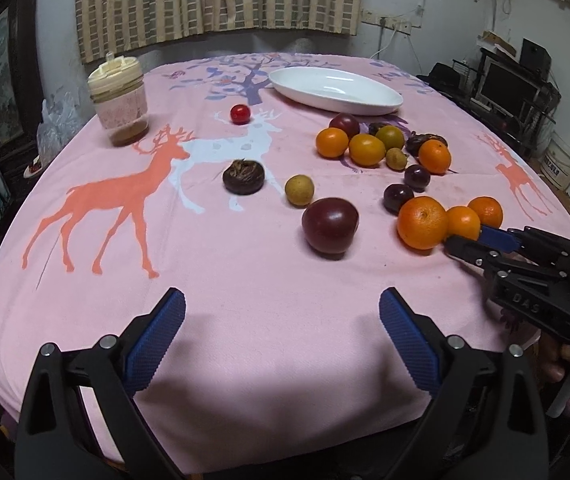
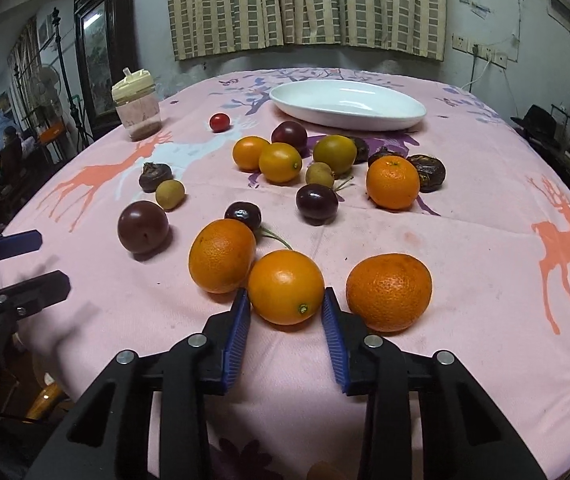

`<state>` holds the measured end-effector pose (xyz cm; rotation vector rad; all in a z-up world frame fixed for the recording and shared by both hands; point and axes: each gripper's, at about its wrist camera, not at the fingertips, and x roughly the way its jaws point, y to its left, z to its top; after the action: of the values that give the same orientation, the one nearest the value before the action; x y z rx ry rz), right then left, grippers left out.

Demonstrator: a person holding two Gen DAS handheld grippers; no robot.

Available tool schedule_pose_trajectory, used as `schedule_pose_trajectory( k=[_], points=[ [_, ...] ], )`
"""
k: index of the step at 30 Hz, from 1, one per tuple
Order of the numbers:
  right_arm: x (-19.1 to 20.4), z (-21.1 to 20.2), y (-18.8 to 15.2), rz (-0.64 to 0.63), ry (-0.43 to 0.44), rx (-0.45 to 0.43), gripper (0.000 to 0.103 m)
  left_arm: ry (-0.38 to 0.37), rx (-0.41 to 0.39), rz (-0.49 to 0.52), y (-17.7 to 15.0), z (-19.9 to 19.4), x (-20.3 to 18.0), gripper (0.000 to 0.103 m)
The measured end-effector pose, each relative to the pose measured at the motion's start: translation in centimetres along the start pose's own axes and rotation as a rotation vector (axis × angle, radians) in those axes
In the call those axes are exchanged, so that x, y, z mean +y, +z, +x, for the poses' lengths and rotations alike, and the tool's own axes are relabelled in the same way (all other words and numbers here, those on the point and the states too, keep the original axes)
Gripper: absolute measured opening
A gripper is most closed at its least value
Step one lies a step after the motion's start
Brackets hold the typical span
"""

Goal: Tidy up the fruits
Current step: 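Grasp a large mandarin with the right tool while the left tool grasps a dark red plum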

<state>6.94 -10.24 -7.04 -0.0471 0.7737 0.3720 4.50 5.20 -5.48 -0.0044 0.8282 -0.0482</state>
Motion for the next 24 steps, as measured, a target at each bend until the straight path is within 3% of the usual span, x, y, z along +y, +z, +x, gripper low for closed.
schedule_pose_trajectory(
  k=[2, 4, 6, 9, 13, 16, 20, 24],
  points=[
    [-0.3, -1.8, 0.1, 0.010, 0.015, -0.039, 0.036, -0.019, -0.011, 0.051, 0.7, 0.7, -0.4, 0.084],
    [-0.4, -3.2, 0.3, 0.002, 0.006, -0.070, 0.037, -0.050, 0.001, 0.096, 1.7, 1.9, -0.9, 0.065],
    [-0.4, -4.1, 0.6, -0.010, -0.010, -0.086, 0.037, -0.074, 0.031, 0.114, 2.6, 3.4, -1.2, 0.056],
    [-0.5, -5.1, 0.7, -0.023, -0.018, -0.098, 0.037, -0.119, 0.066, 0.123, 3.5, 5.1, -1.7, 0.055],
    [-0.9, -5.2, 1.4, -0.021, -0.002, -0.103, 0.037, -0.125, 0.101, 0.143, 4.1, 6.7, -2.3, 0.054],
    [-1.2, -5.1, 2.2, -0.024, 0.009, -0.116, 0.037, -0.145, 0.114, 0.142, 4.2, 7.2, -2.4, 0.039],
    [-3.2, -4.1, 5.4, 0.021, 0.063, -0.141, 0.037, -0.250, 0.113, 0.118, 5.8, 6.4, -1.7, 0.038],
    [-6.0, 0.1, 11.1, 0.099, 0.057, -0.137, 0.037, -0.289, 0.033, 0.109, 11.2, 6.2, -1.5, 0.038]
  ],
)
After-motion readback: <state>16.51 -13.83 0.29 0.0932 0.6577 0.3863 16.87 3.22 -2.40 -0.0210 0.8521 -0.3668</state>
